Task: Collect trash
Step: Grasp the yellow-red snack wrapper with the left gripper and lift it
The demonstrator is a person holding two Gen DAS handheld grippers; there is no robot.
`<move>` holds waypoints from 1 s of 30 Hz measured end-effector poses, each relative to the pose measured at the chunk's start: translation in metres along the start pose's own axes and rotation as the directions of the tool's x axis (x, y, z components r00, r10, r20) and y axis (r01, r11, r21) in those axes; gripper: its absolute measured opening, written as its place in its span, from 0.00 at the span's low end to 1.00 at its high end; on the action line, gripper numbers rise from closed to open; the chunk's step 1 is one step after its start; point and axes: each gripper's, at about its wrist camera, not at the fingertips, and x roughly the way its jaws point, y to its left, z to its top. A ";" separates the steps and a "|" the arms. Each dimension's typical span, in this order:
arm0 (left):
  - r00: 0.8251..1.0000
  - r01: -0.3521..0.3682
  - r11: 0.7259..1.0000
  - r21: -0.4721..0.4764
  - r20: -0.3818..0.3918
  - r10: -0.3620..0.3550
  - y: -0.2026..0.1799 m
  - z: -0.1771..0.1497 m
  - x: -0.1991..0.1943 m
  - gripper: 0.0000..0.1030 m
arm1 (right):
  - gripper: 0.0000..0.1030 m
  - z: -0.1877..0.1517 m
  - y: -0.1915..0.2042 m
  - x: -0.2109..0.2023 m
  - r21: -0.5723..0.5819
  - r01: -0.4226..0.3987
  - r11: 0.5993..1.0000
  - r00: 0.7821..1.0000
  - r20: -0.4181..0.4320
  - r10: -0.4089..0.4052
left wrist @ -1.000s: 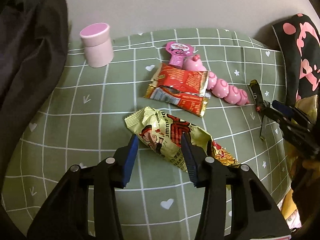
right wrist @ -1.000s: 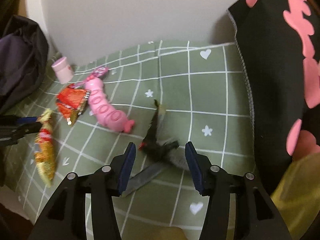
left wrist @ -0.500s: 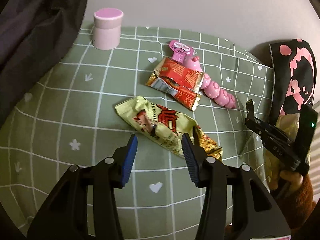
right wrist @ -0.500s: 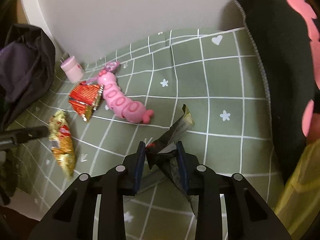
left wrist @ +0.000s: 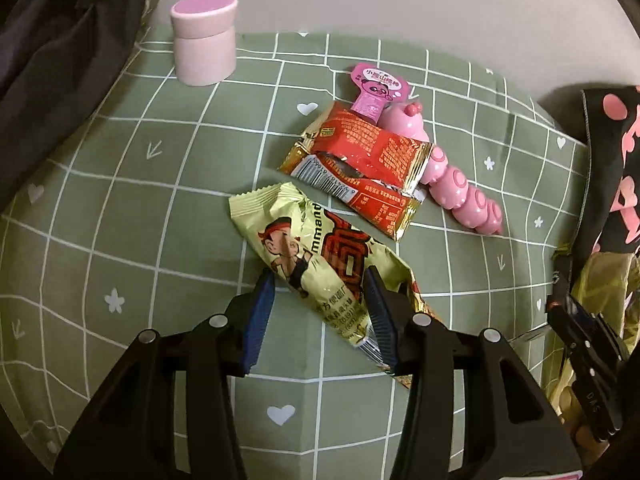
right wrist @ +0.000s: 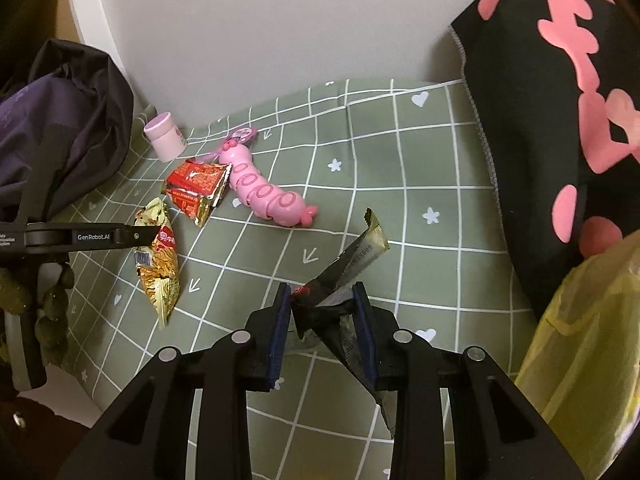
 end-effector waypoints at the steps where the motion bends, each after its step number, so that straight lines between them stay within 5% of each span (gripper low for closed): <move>1: 1.000 0.002 1.000 0.001 0.000 -0.002 -0.001 0.001 0.001 0.32 | 0.29 0.001 -0.001 -0.001 0.006 0.001 1.000 1.000 0.004 -0.001; 6: 1.000 0.026 0.999 0.019 0.016 -0.026 -0.002 0.007 -0.006 0.17 | 0.29 0.005 -0.005 -0.007 0.011 0.009 1.000 1.000 0.015 -0.009; 14: 0.990 0.025 0.992 0.124 0.132 -0.041 -0.011 0.013 -0.046 0.16 | 0.29 0.015 -0.003 -0.017 0.006 0.013 1.000 0.999 0.039 -0.013; 30: 0.930 0.151 0.940 0.306 0.279 -0.240 -0.066 0.051 -0.112 0.16 | 0.29 0.051 -0.020 -0.101 0.059 0.114 0.992 0.967 0.224 -0.124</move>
